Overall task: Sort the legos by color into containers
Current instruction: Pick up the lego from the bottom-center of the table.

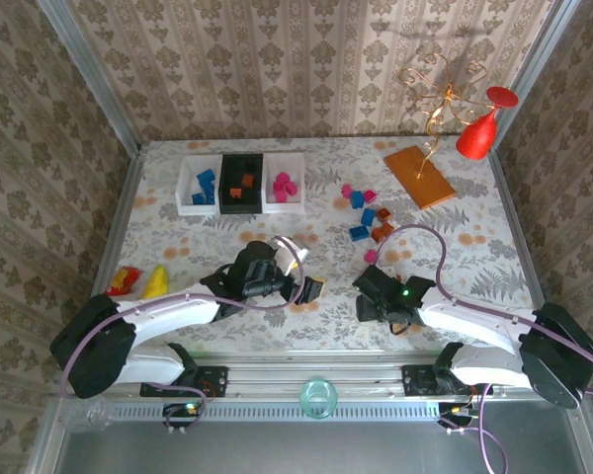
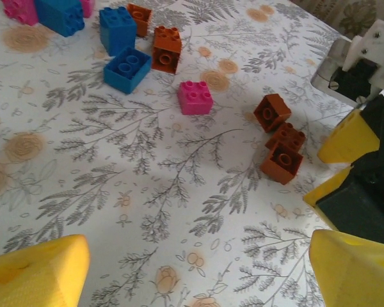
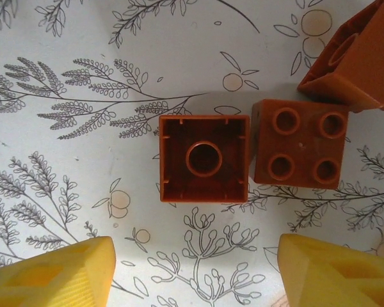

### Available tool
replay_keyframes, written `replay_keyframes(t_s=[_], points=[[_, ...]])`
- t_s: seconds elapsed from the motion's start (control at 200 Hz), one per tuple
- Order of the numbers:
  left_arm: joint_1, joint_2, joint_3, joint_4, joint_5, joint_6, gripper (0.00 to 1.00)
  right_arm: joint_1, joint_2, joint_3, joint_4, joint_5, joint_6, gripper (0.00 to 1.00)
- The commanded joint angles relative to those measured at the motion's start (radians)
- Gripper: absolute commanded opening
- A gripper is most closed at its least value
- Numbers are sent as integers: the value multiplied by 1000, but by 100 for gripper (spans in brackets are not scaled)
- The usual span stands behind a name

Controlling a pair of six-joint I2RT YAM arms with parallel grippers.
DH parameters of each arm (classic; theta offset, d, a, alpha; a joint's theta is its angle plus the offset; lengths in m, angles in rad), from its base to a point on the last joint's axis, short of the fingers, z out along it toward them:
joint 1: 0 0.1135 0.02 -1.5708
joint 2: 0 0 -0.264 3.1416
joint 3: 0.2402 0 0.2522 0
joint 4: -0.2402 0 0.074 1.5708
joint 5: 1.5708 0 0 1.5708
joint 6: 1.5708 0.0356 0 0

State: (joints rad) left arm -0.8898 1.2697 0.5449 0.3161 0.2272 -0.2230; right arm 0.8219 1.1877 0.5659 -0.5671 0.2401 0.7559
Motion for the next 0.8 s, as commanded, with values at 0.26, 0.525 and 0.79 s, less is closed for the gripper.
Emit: replay_keyframes(t_s=[0.26, 0.525, 0.79], points=[[-2, -70, -12, -61, -245, 53, 91, -45, 32, -14, 106, 60, -36, 63], [12, -81, -14, -80, -279, 52, 92, -89, 62, -23, 152, 17, -73, 58], [28, -76, -14, -84, -276, 45, 92, -90, 88, -8, 182, -8, -96, 54]])
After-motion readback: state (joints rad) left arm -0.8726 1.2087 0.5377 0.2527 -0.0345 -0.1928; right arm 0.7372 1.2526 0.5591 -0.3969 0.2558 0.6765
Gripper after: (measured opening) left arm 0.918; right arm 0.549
